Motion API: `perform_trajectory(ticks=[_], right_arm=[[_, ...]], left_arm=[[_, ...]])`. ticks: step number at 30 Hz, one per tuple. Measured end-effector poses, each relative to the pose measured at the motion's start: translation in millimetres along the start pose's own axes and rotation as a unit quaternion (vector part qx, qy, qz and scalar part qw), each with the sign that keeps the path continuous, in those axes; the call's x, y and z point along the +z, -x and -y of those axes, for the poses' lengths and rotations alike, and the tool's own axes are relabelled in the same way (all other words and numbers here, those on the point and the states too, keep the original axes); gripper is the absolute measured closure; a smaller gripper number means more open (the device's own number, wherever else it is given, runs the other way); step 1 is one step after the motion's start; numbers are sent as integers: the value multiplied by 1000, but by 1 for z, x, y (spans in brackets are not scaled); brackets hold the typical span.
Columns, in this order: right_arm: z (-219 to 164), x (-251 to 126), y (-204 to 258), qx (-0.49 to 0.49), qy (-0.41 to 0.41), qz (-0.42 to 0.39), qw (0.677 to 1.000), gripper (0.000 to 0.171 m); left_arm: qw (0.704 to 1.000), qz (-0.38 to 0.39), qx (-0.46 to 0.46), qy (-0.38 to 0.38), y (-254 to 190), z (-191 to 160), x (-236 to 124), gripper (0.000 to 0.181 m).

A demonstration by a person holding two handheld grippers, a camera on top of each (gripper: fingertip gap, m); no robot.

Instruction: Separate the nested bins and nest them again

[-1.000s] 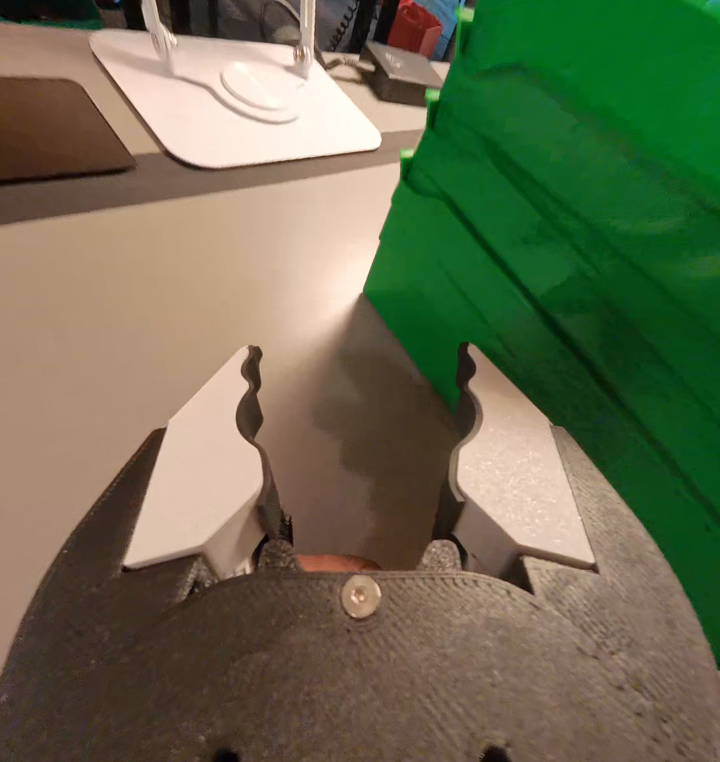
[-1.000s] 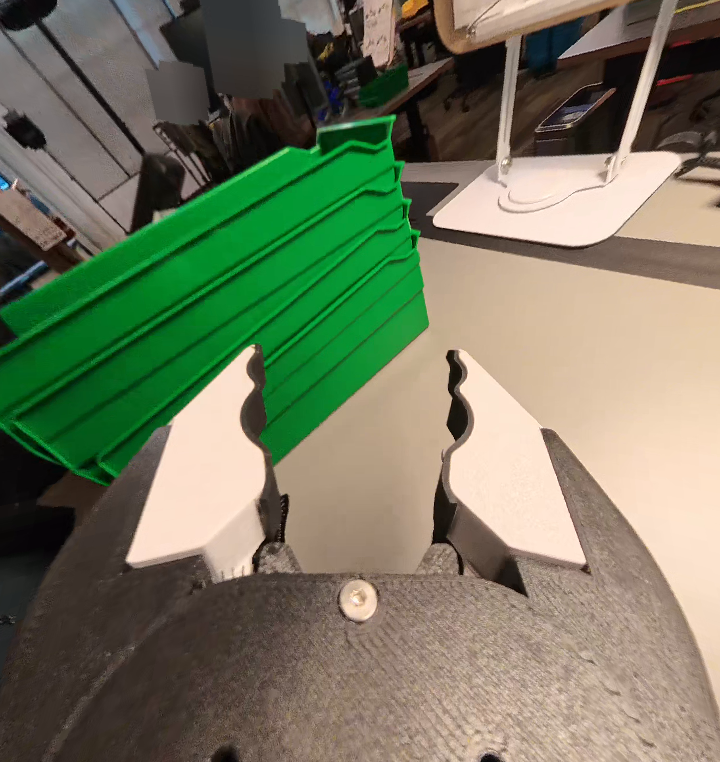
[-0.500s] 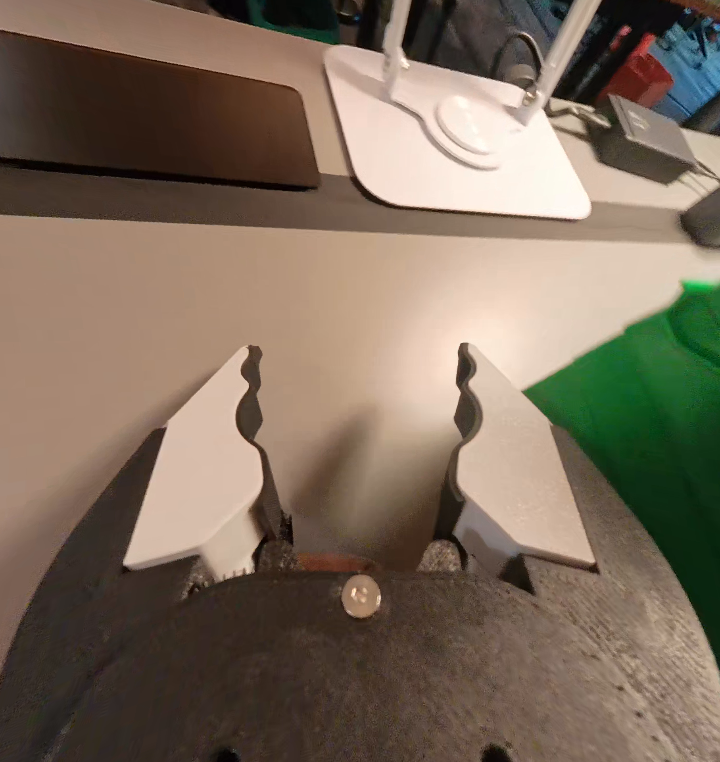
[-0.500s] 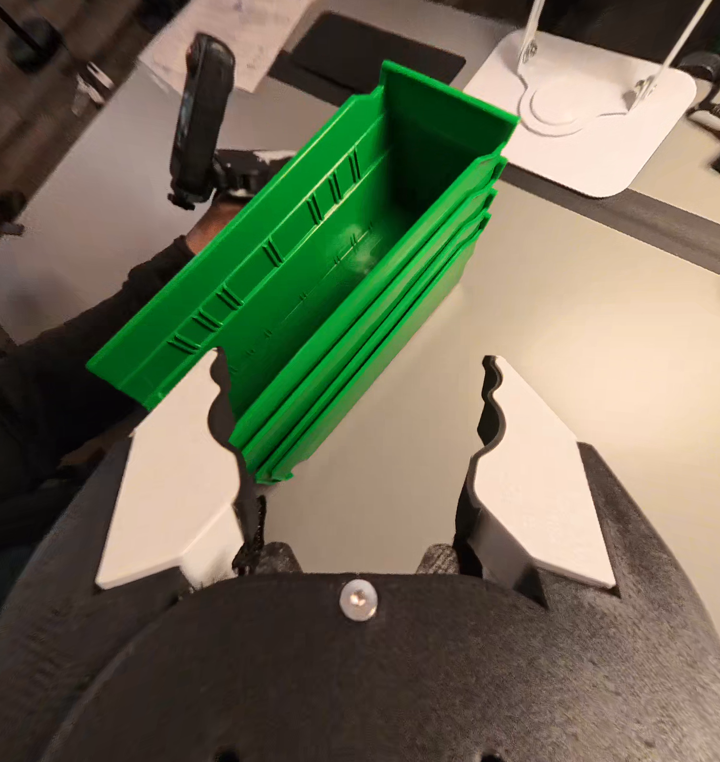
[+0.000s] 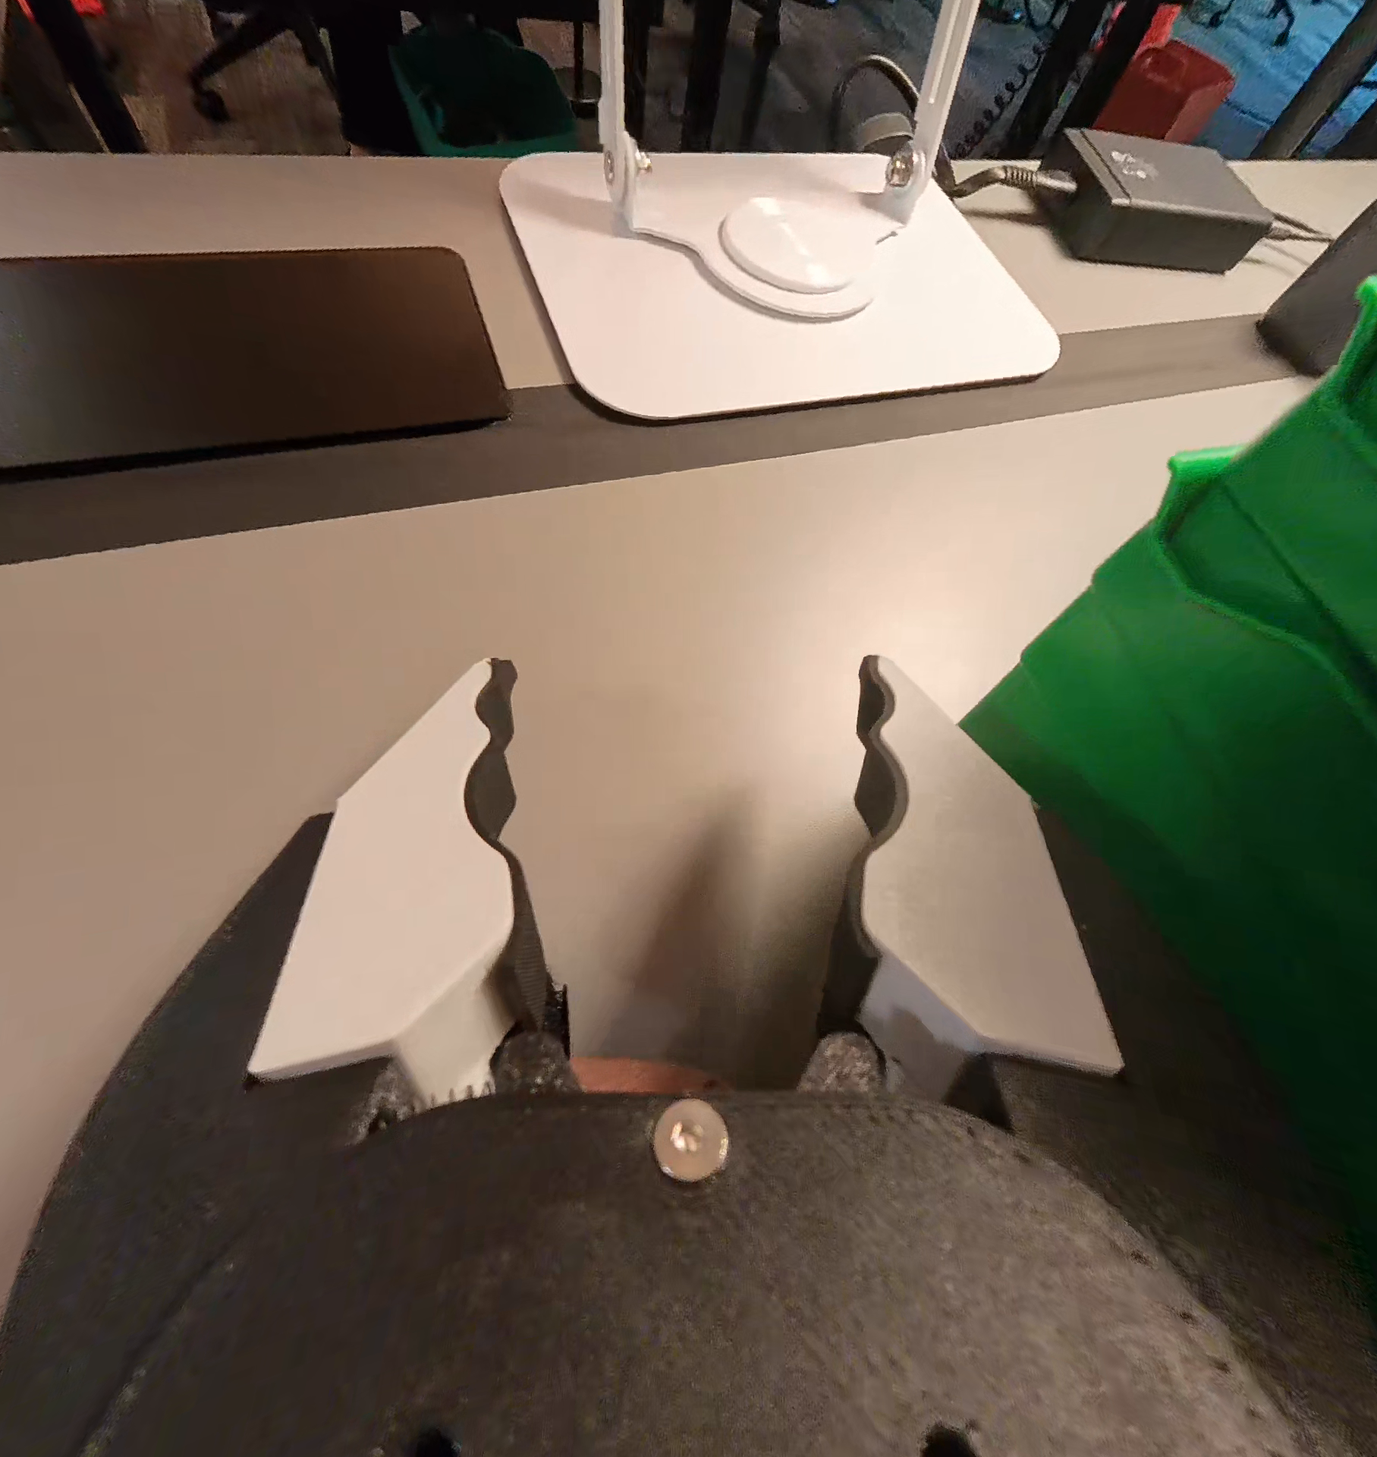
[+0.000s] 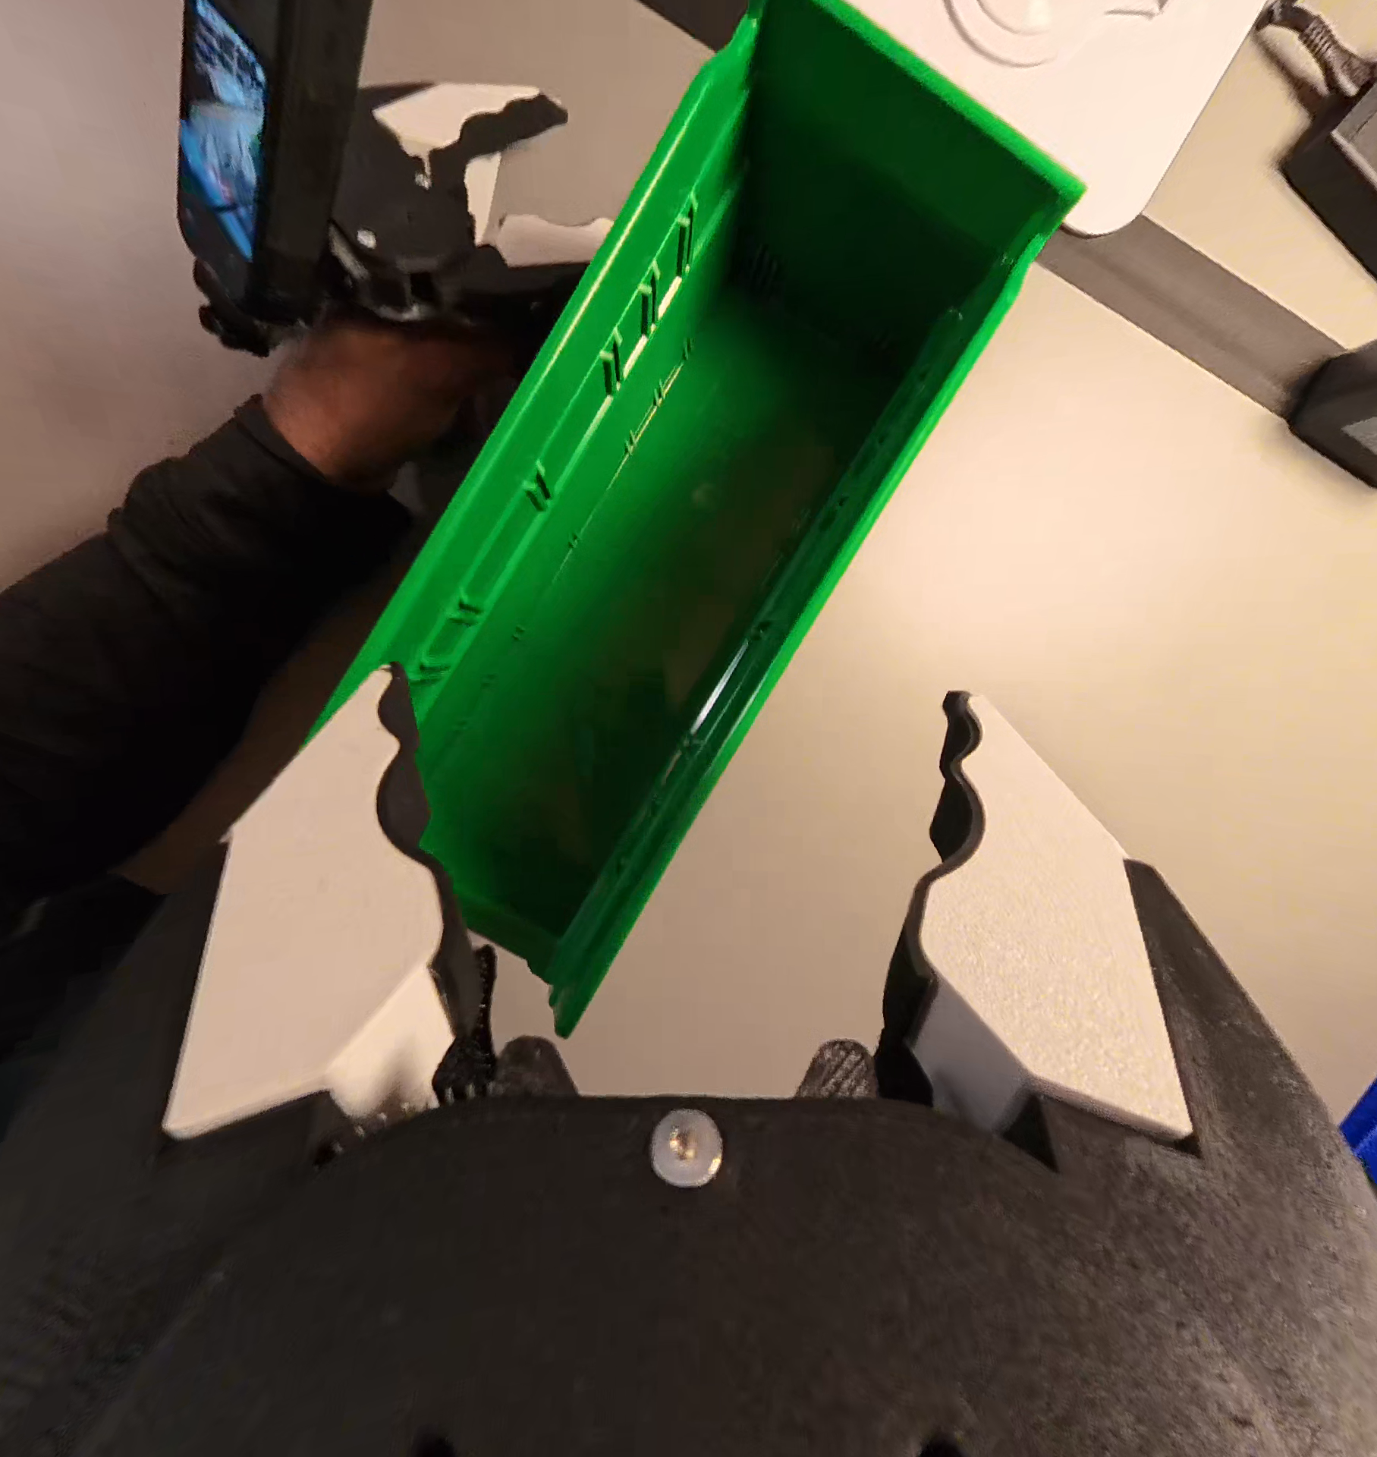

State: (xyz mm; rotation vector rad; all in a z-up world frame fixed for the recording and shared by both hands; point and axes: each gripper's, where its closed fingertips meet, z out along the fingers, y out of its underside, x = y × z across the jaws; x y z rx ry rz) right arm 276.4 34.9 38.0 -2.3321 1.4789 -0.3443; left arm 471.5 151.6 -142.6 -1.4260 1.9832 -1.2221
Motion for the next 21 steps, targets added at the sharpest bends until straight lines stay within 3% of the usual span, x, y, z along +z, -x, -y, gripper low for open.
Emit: perform_trajectory(ticks=[6,10,11,13,16,21], right_arm=[[5,24,-2,-5,37,-23,999,39],[9,31,-9,-15,38,-32,999,40],[10,31,-10,-13,35,-27,999,40],[8,34,-10,-17,35,-22,999,42],[1,41,-11,-22,43,-13,999,42],[-14,47,-16,-22,38,10,999,42]], left_arm=[[1000,-15,-8,2,-2,-1,0,95],[993,-118,-31,-1,-35,0,-6,95],[988,-146,-52,3,-44,-2,-8,110],[978,-182,-103,5,-56,-3,-12,119],[955,-215,-202,13,-72,-9,-16,116],[933,-161,-320,-37,-86,-19,-26,112]])
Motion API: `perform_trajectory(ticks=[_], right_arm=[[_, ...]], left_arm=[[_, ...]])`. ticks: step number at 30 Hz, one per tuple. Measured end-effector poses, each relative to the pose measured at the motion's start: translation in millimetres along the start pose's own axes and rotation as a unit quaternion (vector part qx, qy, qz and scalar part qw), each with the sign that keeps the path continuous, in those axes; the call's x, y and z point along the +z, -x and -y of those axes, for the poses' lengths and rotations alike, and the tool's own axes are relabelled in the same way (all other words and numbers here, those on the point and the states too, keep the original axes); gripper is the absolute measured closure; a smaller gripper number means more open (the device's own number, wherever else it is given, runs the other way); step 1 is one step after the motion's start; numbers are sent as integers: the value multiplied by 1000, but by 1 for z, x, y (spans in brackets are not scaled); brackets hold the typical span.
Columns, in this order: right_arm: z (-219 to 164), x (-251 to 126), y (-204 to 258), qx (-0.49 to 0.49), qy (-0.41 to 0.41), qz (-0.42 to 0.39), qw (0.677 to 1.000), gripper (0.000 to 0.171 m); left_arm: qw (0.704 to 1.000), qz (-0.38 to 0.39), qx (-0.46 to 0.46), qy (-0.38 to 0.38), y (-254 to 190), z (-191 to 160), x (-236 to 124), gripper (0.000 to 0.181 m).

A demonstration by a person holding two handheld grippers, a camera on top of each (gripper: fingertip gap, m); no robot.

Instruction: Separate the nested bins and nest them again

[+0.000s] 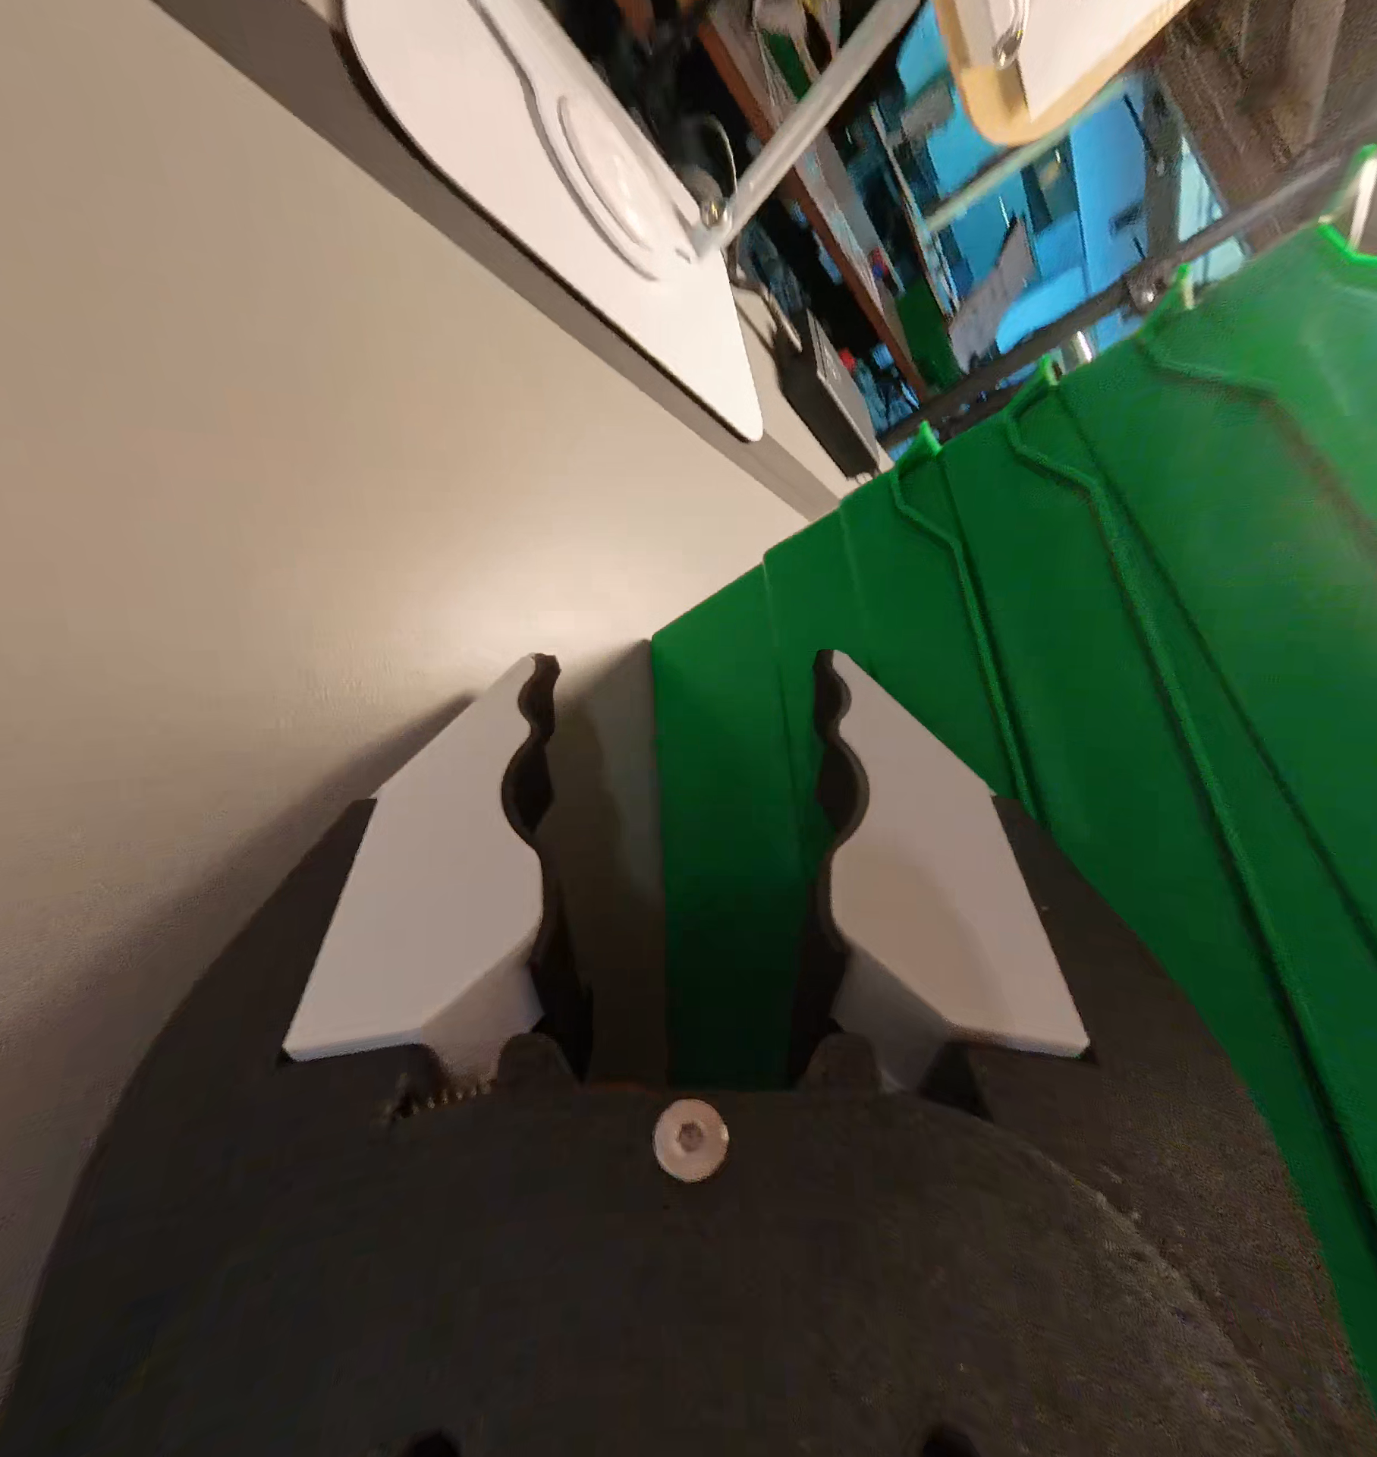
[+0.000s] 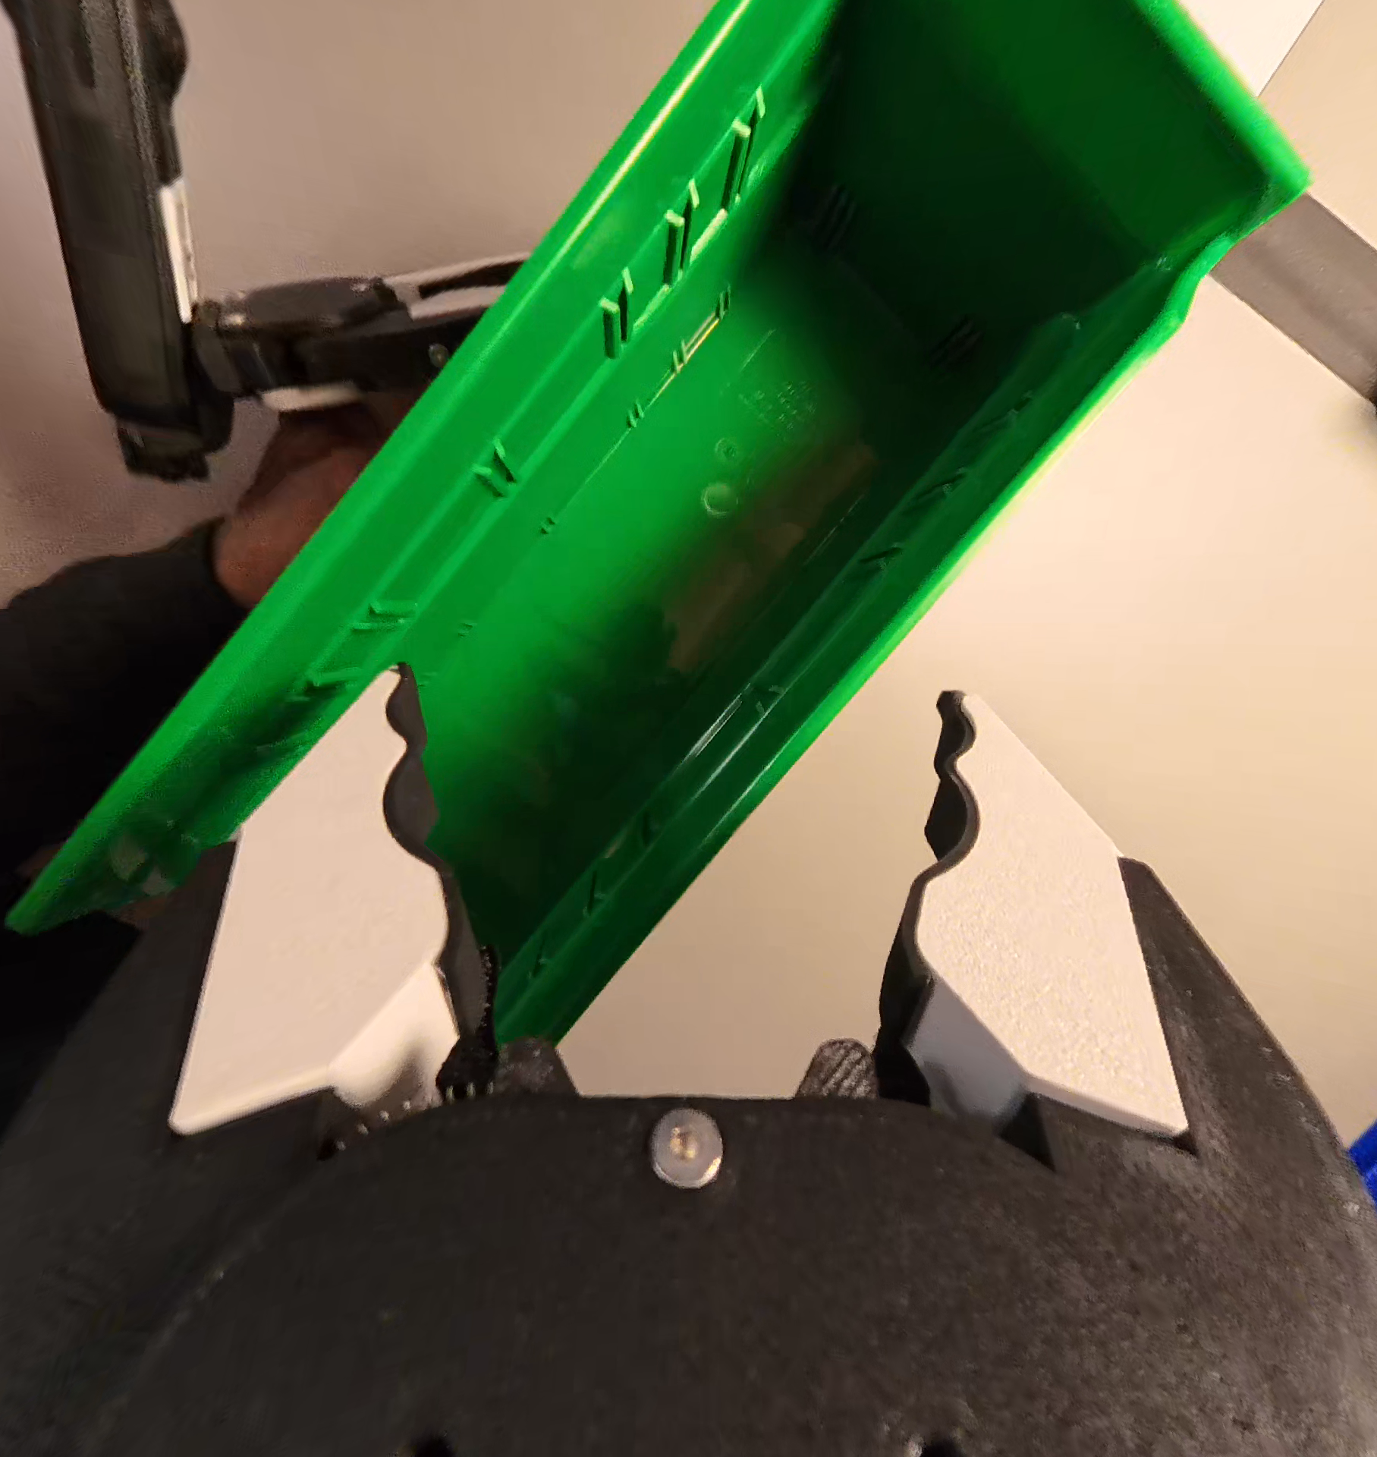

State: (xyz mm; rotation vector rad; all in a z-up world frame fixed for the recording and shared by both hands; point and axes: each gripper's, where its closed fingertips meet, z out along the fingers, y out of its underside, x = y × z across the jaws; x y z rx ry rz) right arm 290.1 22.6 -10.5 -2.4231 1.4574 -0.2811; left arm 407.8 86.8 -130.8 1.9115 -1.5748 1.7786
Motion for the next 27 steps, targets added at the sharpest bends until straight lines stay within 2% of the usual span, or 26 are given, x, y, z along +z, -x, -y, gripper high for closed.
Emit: perform_trajectory(ticks=[3,8,11,16,19,22,27], right_arm=[[-9,-1,-4,0,-8,19,1000,42],[-24,-16,-31,1,-15,17,1000,48],[-39,-31,-58,11,-11,1,1000,48],[-44,-55,-75,29,-41,-5,999,47],[-39,-48,-61,29,-41,9,999,45],[-31,-37,-60,14,-25,-18,999,41],[-32,-24,-72,21,19,-43,999,41]], left_arm=[[997,26,12,-66,-9,1,-13,111],[995,-9,-1,-103,-47,-26,-14,121],[995,-46,6,-92,-67,-41,-1,117],[993,-80,50,-77,-70,-33,0,113],[992,-106,61,-28,-63,-29,0,114],[989,-124,81,19,-55,-26,-1,114],[985,-137,105,32,-50,-22,-9,116]])
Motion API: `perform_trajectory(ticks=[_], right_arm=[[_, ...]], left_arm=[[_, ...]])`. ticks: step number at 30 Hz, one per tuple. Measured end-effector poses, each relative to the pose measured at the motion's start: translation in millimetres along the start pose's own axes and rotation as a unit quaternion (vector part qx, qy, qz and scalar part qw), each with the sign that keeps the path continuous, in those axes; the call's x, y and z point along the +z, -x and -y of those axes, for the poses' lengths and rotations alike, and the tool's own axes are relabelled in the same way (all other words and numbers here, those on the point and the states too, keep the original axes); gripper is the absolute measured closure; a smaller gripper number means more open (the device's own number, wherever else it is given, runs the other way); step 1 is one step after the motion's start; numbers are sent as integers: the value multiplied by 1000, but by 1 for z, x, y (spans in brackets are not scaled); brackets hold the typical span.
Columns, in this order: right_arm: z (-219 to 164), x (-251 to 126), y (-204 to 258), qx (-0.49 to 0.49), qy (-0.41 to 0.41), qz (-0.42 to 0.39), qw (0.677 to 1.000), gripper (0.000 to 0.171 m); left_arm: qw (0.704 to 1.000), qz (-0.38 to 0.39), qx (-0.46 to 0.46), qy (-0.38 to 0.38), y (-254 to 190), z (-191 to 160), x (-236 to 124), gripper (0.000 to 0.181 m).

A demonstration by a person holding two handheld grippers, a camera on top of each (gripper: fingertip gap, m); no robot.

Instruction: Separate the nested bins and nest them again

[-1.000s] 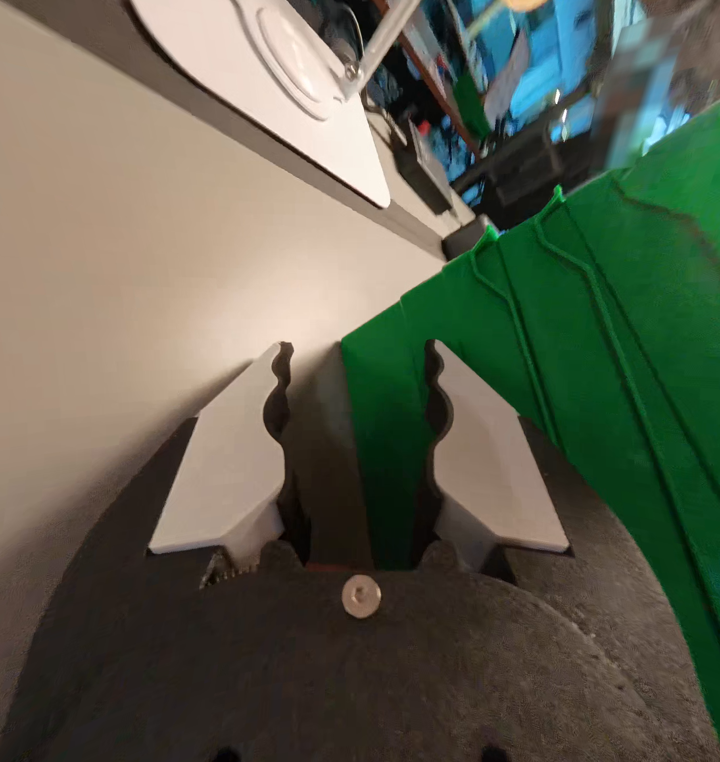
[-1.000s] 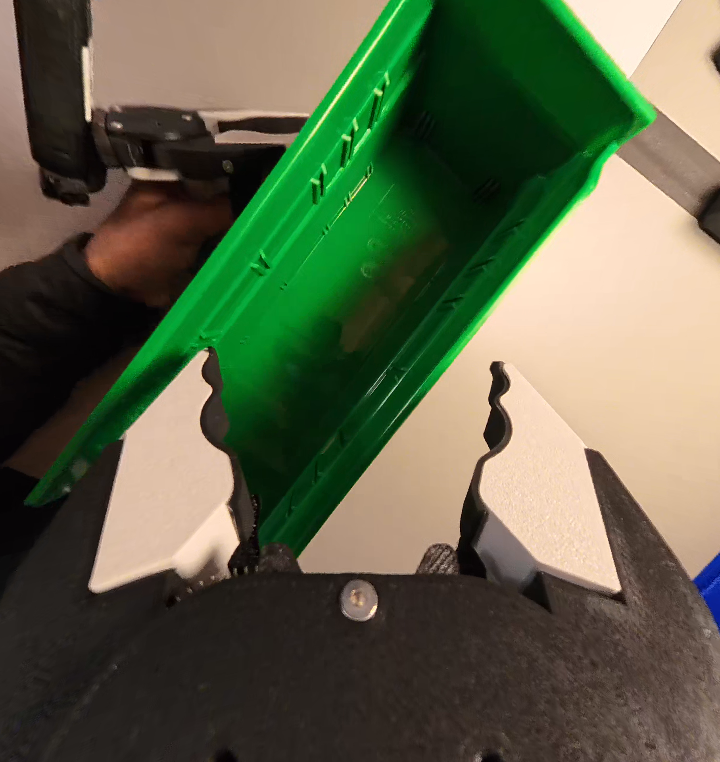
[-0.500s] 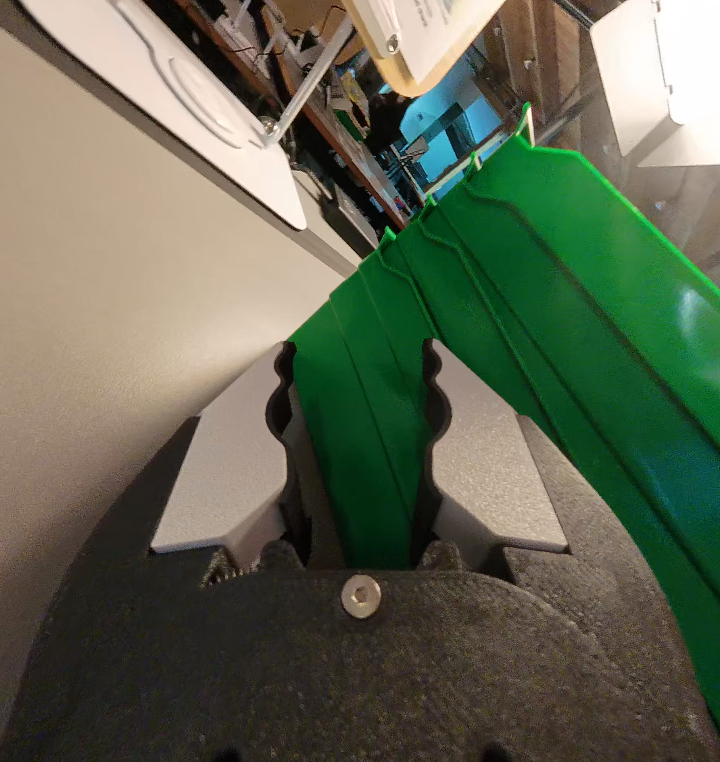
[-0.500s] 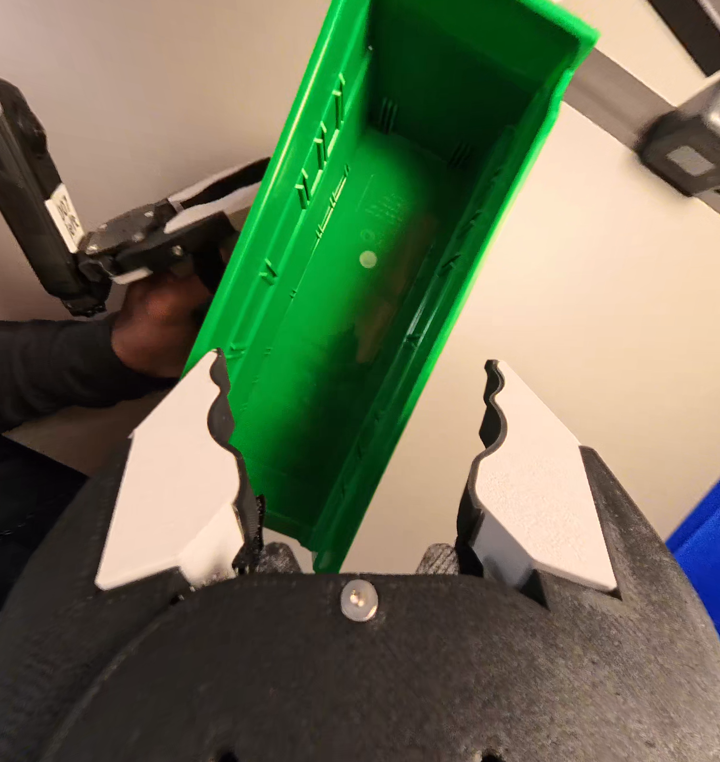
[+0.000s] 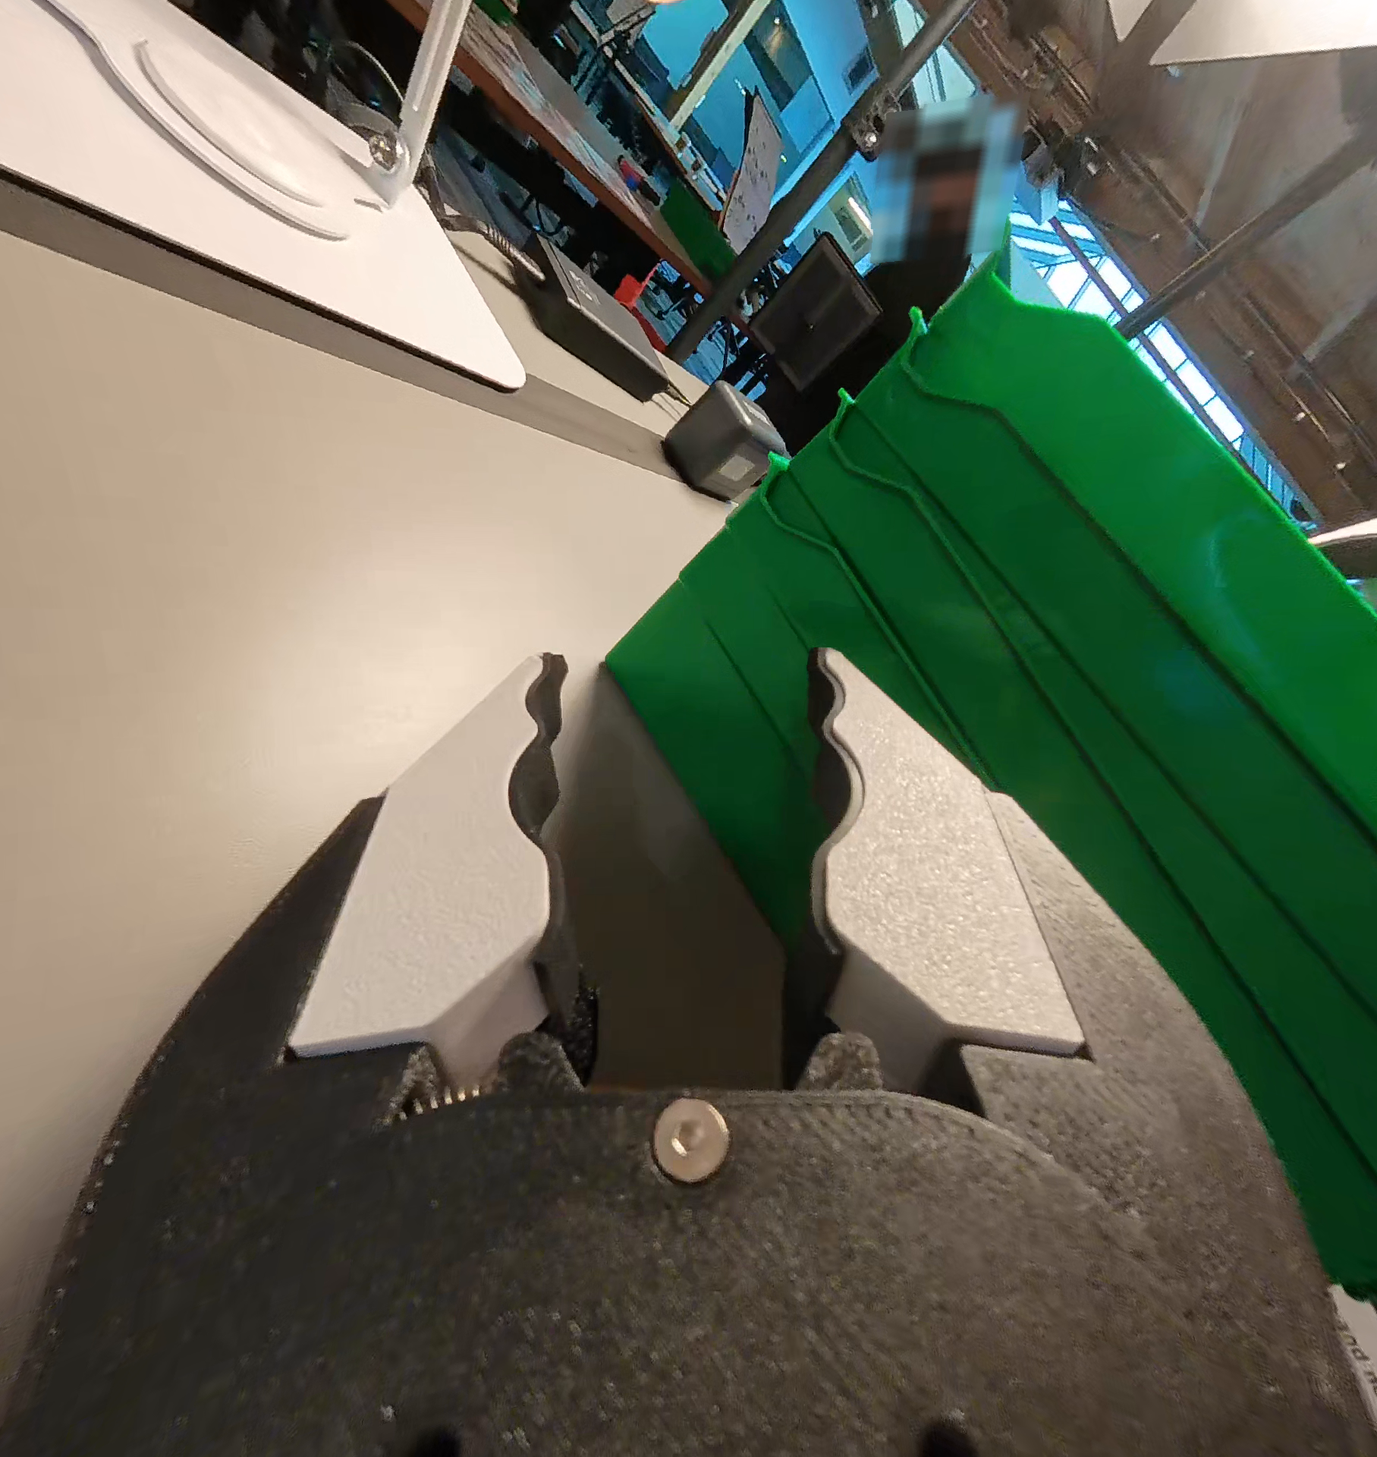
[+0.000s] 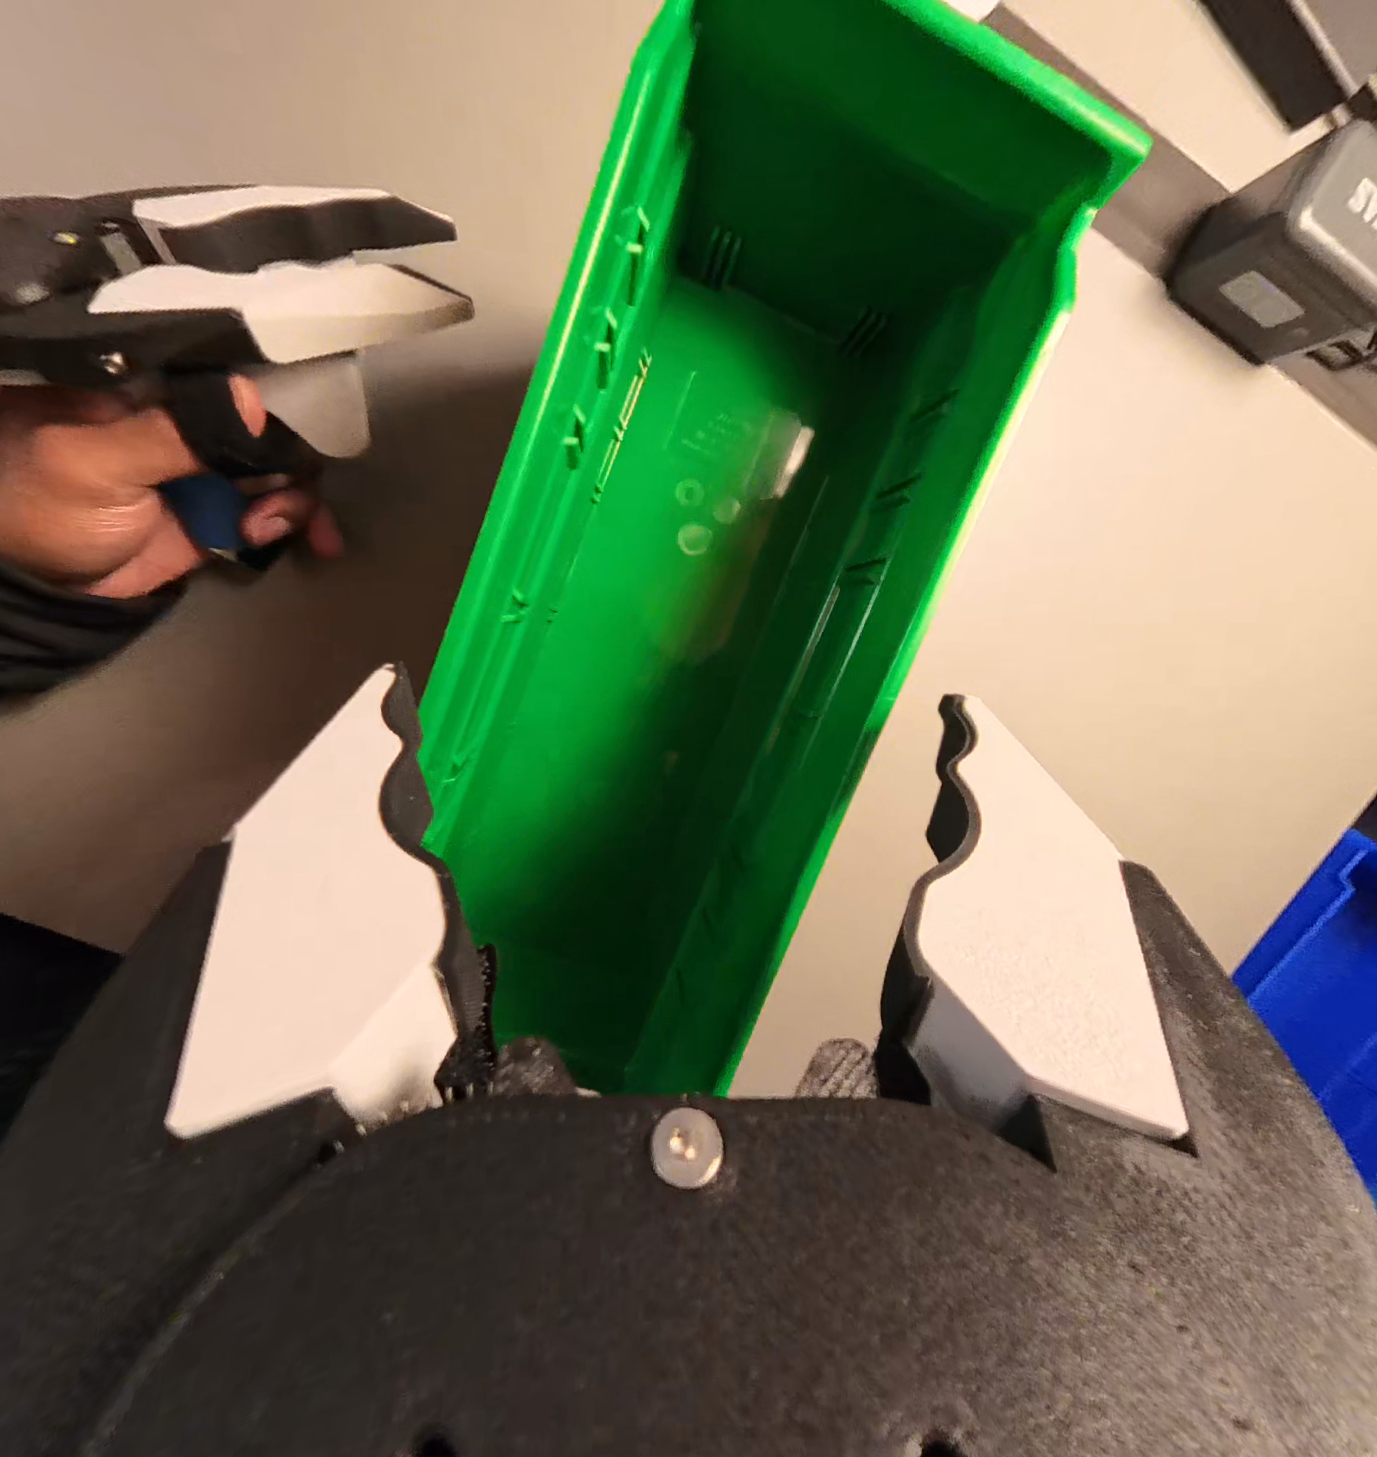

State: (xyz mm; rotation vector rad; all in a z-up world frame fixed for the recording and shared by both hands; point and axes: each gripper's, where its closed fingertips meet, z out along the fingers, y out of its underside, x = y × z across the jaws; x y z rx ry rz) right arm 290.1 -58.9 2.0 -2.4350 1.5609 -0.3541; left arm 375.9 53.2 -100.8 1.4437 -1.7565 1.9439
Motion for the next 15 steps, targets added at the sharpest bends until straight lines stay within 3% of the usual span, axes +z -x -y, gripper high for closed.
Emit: perform_trajectory(ticks=[8,15], right_arm=[[-2,-2,5,5,26,23,999,63],[-1,-9,2,2,26,29,999,73]], left_arm=[[999,-9,32,19,-8,-8,3,117],[1000,-10,24,17,-6,-7,2,118]])
